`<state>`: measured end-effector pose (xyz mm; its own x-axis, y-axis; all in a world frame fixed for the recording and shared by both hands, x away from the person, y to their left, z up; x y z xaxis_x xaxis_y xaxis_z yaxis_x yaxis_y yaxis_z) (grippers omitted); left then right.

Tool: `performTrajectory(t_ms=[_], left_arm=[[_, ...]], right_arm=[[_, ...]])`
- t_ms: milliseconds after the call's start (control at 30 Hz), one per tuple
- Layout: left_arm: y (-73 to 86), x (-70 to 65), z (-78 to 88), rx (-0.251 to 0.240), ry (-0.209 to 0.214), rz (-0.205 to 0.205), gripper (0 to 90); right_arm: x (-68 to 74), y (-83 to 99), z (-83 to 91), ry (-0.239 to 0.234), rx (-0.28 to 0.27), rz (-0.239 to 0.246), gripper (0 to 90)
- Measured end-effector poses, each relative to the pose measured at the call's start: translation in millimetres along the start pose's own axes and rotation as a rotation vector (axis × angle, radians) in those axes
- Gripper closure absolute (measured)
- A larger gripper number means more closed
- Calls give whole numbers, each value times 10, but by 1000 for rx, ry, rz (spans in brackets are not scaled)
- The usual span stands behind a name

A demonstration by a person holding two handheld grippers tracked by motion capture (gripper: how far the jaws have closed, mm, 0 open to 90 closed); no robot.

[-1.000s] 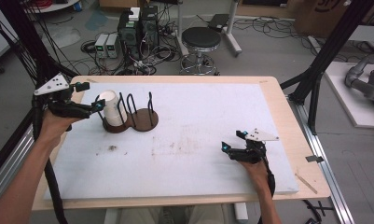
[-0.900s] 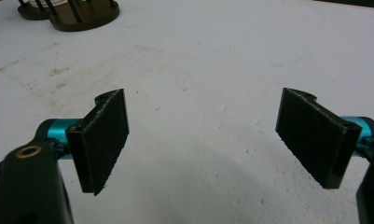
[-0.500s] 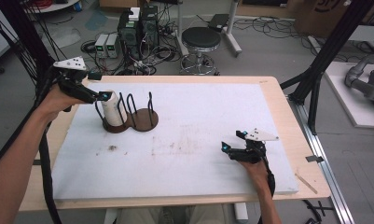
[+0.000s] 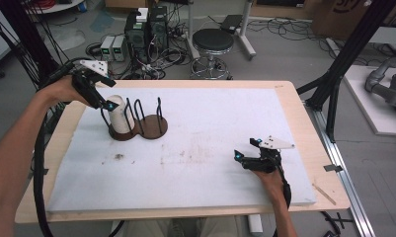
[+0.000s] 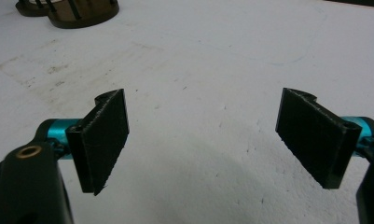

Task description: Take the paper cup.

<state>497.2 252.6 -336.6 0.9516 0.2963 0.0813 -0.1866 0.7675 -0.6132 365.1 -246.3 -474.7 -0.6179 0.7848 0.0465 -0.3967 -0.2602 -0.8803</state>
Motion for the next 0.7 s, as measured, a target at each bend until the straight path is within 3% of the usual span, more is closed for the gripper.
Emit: performTrajectory(t_ms=[133, 200, 367, 400, 433, 700], left_arm=[[12, 54, -94, 99, 23, -41, 27], [15, 72, -145, 100, 30, -31, 28], [112, 89, -273, 203, 47, -45, 47], [117, 92, -284, 206, 52, -47, 47], [118, 95, -286, 208, 57, -49, 155], [150, 110, -308, 233, 55, -40, 155]], right_arm=[[-1, 0, -2, -1, 1, -2, 175], [0, 0, -2, -2, 2, -4, 175], [1, 0, -1, -2, 1, -1, 175], [1, 0, -1, -2, 1, -1, 175], [0, -1, -1, -3, 1, -2, 175], [-4, 0, -4, -5, 1, -4, 175]])
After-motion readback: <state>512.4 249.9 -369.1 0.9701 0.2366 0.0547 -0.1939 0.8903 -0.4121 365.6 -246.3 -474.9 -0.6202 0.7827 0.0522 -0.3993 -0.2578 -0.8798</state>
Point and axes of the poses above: each handheld gripper's, and its own axes: z roughly backward along the jaws, y roughly out of its underside, x roughly to its left, the point moved 5 cm from there along -z, roughly forward along the jaws
